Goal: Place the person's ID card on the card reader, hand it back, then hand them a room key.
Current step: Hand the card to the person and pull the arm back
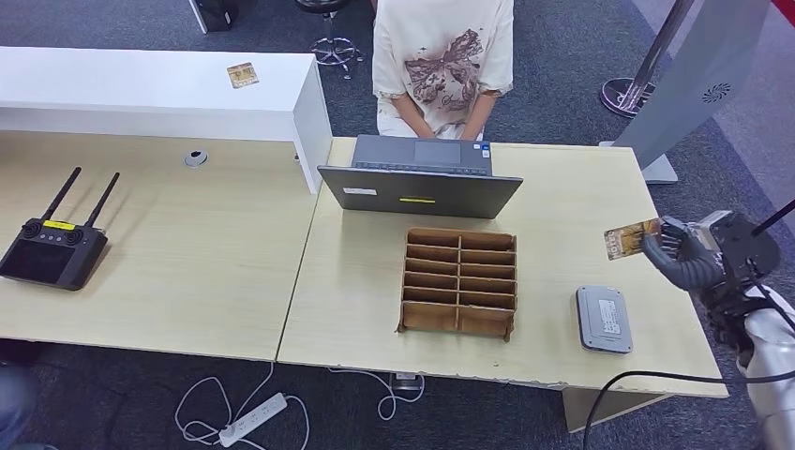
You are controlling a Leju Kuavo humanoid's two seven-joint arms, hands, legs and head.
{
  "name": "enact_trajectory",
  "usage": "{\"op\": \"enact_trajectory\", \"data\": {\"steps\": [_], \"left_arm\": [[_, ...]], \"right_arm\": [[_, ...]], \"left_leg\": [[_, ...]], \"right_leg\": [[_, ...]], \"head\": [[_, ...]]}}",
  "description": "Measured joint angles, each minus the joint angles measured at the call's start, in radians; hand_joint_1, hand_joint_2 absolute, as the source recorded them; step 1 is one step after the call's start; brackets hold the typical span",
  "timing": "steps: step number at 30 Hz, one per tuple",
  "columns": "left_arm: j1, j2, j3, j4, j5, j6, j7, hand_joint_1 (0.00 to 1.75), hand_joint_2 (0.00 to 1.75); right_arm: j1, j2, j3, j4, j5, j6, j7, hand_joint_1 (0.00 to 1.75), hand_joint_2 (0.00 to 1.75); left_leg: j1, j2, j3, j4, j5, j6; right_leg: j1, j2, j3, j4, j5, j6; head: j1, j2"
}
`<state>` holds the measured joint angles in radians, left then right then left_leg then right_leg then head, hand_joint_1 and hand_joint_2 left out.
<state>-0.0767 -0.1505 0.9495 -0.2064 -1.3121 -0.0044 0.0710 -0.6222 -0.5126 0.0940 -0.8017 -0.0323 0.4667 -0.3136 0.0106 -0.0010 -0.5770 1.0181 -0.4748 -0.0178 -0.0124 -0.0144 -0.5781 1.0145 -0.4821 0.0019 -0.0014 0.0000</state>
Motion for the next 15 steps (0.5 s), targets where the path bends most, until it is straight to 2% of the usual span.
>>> {"op": "enact_trajectory", "data": {"steps": [6, 15], "left_arm": [[0.0, -0.003, 0.0, 0.0, 0.0, 0.002, -0.004, 0.0, 0.0], [-0.002, -0.009, 0.0, 0.0, -0.003, 0.004, -0.006, 0.0, 0.0]], "right_arm": [[-0.086, 0.023, 0.014, -0.027, 0.074, -0.072, 0.017, 1.75, 1.75], [-0.324, 0.107, 0.139, 0.028, 0.225, -0.245, 0.066, 1.75, 1.75]], "left_leg": [[0.0, 0.0, 0.0, 0.0, 0.0, 0.0], [0.0, 0.001, 0.001, 0.0, 0.001, -0.001]], "right_leg": [[0.0, 0.001, 0.0, 0.0, 0.0, 0.0], [0.0, 0.001, -0.001, 0.002, 0.001, -0.001]], "head": [[0.0, 0.0], [0.0, 0.0]]}}
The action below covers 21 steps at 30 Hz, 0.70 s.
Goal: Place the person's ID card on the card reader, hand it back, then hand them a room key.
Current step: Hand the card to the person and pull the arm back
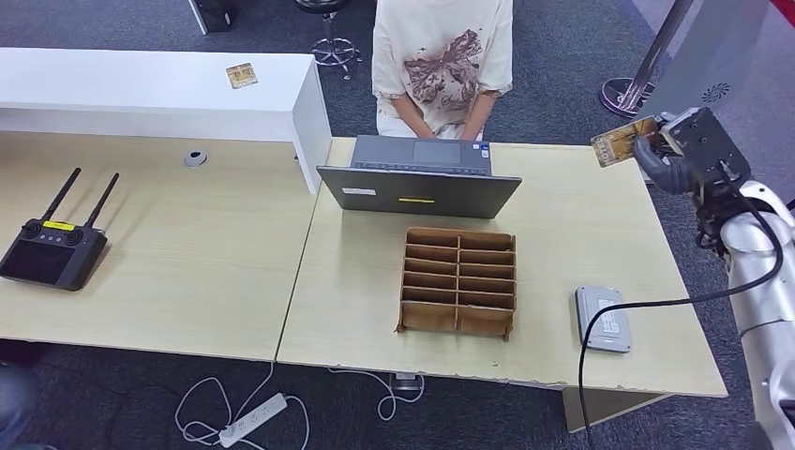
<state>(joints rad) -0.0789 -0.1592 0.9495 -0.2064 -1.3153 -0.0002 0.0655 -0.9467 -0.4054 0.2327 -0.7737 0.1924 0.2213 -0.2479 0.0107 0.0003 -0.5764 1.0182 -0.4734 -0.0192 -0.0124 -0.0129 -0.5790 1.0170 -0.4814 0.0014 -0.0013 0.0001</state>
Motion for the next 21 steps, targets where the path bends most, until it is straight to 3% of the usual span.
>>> {"op": "enact_trajectory", "data": {"steps": [9, 21], "left_arm": [[-0.009, -0.006, 0.0, 0.0, -0.008, -0.012, -0.003, 0.0, 0.0], [-0.023, -0.01, 0.0, 0.0, -0.011, -0.037, 0.006, 0.0, 0.0]], "right_arm": [[-0.165, 0.13, 0.145, 0.075, 0.247, -0.238, 0.099, 1.75, 1.75], [-0.295, 0.26, 0.316, 0.192, 0.544, -0.351, 0.231, 1.75, 1.75]], "left_leg": [[0.0, 0.0, 0.0, 0.0, 0.0, -0.001], [0.0, 0.0, 0.0, 0.0, 0.001, -0.001]], "right_leg": [[0.0, 0.001, -0.001, 0.002, 0.0, 0.0], [0.0, 0.001, -0.001, 0.002, 0.0, 0.0]], "head": [[0.0, 0.0], [0.0, 0.0]]}}
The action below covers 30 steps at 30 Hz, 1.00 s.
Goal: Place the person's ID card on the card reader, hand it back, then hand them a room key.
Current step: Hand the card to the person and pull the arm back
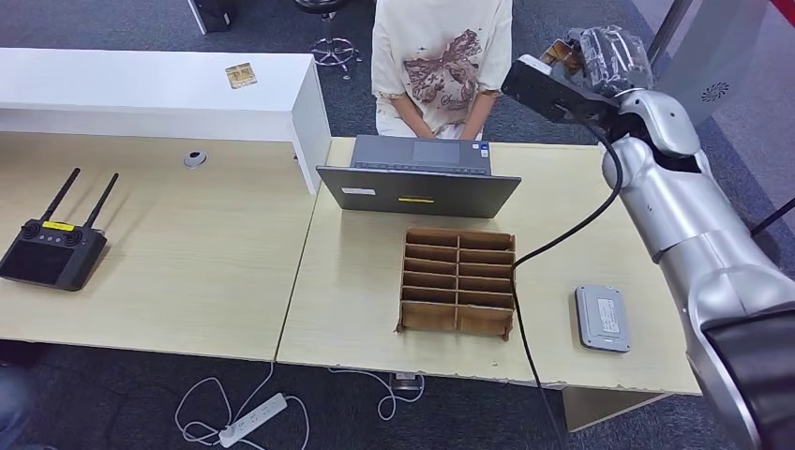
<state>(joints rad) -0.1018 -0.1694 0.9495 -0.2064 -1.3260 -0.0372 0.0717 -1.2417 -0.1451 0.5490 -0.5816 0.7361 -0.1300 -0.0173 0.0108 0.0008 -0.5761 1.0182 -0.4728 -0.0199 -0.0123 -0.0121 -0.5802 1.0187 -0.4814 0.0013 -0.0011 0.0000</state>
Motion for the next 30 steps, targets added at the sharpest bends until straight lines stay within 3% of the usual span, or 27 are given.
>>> {"op": "enact_trajectory", "data": {"steps": [19, 30], "left_arm": [[-0.01, -0.001, 0.0, 0.0, -0.018, -0.028, 0.006, 0.0, 0.0], [-0.012, -0.006, -0.003, 0.0, -0.031, -0.033, 0.02, 0.0, 0.0]], "right_arm": [[-0.029, 0.091, 0.067, 0.119, 0.196, -0.041, 0.095, 1.75, 1.75], [-0.043, 0.105, 0.072, 0.16, 0.246, -0.027, 0.097, 1.75, 1.75]], "left_leg": [[0.0, 0.0, 0.0, 0.0, 0.0, -0.001], [0.0, 0.0, 0.0, 0.0, 0.001, -0.001]], "right_leg": [[0.0, 0.001, 0.0, 0.0, 0.001, -0.001], [0.0, 0.001, 0.0, 0.0, 0.001, -0.001]], "head": [[0.0, 0.0], [0.0, 0.0]]}}
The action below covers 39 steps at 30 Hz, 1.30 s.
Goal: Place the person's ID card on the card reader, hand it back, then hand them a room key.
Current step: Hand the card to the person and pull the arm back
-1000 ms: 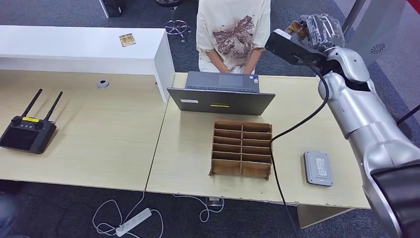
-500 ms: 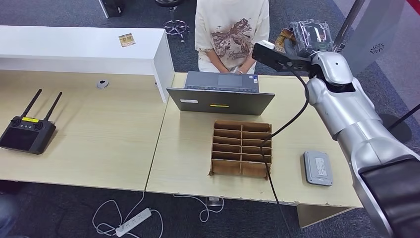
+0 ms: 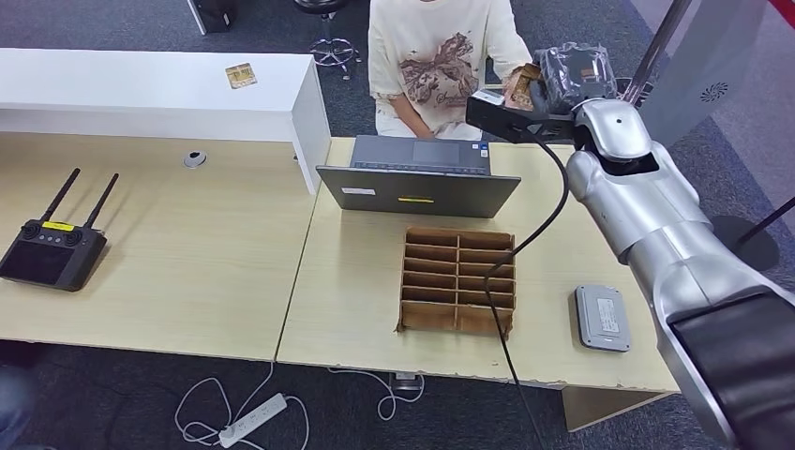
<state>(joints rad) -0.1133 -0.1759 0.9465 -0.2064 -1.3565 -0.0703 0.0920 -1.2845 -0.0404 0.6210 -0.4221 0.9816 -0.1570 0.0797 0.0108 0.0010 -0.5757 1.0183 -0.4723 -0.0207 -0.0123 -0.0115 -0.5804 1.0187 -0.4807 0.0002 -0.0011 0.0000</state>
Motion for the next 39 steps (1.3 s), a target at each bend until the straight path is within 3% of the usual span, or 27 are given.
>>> {"op": "enact_trajectory", "data": {"steps": [33, 34, 37, 38, 39], "left_arm": [[-0.002, 0.003, -0.003, 0.0, 0.016, -0.001, -0.003, 0.0, 0.0], [-0.002, 0.003, -0.003, 0.0, 0.016, -0.001, -0.003, 0.0, 0.0], [-0.002, 0.003, -0.003, 0.0, 0.016, -0.002, -0.004, 0.0, 0.0], [-0.002, 0.003, -0.003, 0.0, 0.016, -0.002, -0.004, 0.0, 0.0], [-0.002, 0.003, -0.003, 0.0, 0.016, -0.002, -0.004, 0.0, 0.0]], "right_arm": [[0.0, 0.019, -0.044, 0.021, 0.044, -0.009, -0.003, 1.75, 1.75], [0.001, 0.019, -0.046, 0.021, 0.045, -0.009, -0.003, 1.64, 1.75], [0.001, 0.019, -0.049, 0.022, 0.045, -0.009, -0.003, 0.38, 1.75], [0.001, 0.019, -0.049, 0.022, 0.045, -0.009, -0.003, 0.05, 1.75], [0.001, 0.019, -0.05, 0.022, 0.046, -0.01, -0.003, 0.0, 1.75]], "left_leg": [[0.0, 0.0, 0.0, 0.0, 0.0, 0.0], [0.0, 0.0, 0.0, 0.0, 0.0, 0.0], [0.0, 0.0, 0.0, 0.0, 0.0, 0.0], [0.0, 0.0, 0.0, 0.0, 0.0, 0.0], [0.0, 0.0, 0.0, 0.0, 0.0, 0.0]], "right_leg": [[0.0, 0.0, 0.0, 0.0, 0.0, 0.0], [0.0, 0.0, 0.0, 0.0, 0.0, 0.0], [0.0, 0.0, 0.0, 0.0, 0.0, 0.0], [0.0, 0.0, 0.0, 0.0, 0.0, 0.0], [0.0, 0.0, 0.0, 0.0, 0.0, 0.0]], "head": [[0.0, 0.0], [0.0, 0.0], [0.0, 0.0], [0.0, 0.0], [0.0, 0.0]]}}
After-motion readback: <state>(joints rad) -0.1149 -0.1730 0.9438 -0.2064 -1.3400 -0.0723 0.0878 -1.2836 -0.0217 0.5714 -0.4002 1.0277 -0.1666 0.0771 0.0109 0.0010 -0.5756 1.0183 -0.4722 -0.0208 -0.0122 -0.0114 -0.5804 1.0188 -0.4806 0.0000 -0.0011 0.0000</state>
